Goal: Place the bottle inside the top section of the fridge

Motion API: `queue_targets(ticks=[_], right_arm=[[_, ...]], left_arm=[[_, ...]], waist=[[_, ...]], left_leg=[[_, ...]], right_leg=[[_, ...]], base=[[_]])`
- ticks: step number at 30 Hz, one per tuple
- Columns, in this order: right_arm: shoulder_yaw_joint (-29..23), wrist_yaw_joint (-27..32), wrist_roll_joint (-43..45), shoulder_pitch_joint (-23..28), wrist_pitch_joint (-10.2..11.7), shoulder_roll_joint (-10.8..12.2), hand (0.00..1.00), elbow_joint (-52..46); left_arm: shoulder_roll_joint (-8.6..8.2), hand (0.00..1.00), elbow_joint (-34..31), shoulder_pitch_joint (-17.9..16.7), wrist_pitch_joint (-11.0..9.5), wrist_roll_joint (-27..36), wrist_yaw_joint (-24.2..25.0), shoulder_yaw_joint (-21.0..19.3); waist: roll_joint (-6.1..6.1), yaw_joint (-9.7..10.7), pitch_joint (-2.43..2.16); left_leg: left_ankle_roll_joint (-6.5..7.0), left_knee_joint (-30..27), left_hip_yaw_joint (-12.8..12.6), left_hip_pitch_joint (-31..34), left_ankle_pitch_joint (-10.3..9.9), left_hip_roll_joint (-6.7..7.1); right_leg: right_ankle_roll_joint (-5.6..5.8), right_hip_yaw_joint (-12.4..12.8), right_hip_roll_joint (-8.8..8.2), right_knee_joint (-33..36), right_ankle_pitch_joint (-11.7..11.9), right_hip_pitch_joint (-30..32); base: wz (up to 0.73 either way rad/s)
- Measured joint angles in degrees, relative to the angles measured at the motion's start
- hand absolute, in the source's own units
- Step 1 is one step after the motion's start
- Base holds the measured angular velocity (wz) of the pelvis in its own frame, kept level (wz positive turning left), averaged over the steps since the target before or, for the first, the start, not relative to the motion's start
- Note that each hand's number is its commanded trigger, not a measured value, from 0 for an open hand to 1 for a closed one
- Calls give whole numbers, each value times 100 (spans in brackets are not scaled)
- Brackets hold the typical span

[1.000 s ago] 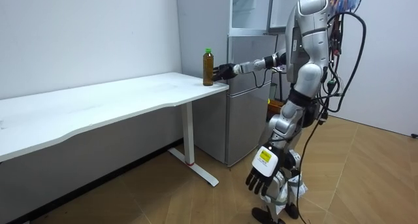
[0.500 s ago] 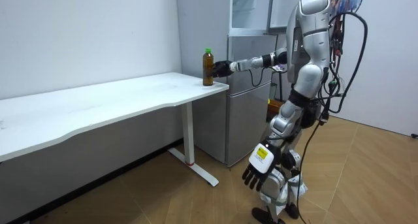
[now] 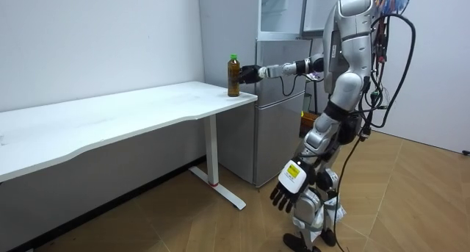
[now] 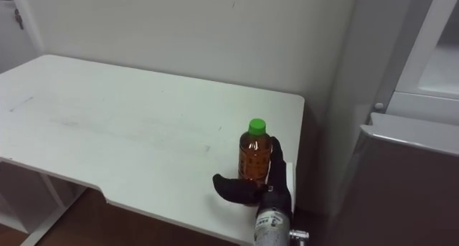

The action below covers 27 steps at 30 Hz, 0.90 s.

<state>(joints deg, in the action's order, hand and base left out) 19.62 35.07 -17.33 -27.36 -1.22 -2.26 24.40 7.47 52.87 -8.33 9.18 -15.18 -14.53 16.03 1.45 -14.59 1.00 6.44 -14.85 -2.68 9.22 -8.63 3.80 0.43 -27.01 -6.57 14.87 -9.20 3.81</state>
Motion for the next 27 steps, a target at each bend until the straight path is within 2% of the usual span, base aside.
queue_targets(ticks=[9, 17, 27], right_arm=[[-8, 60, -65, 0, 0, -1, 0, -11], [-66, 304, -332, 1, -3, -13, 0, 52], [-326, 573, -520, -37, -4, -21, 0, 380]], left_arm=[[0, 0, 0, -3, -40, 16, -107, -3], [2, 0, 4, -14, -36, 381, -117, 1], [6, 0, 76, -20, -32, 437, -91, -9]], waist=[[-13, 9, 13], [-77, 34, 56], [-79, 36, 57]], left_leg=[[0, 8, 0, 4, 0, 1], [1, 2, 32, 27, -1, 11], [29, -15, 145, 64, 16, 65]], right_leg=[[0, 9, 0, 0, 0, 12], [2, -16, -4, 0, 1, 6], [40, -10, -35, 3, -8, -6]], base=[[0], [1], [7]])
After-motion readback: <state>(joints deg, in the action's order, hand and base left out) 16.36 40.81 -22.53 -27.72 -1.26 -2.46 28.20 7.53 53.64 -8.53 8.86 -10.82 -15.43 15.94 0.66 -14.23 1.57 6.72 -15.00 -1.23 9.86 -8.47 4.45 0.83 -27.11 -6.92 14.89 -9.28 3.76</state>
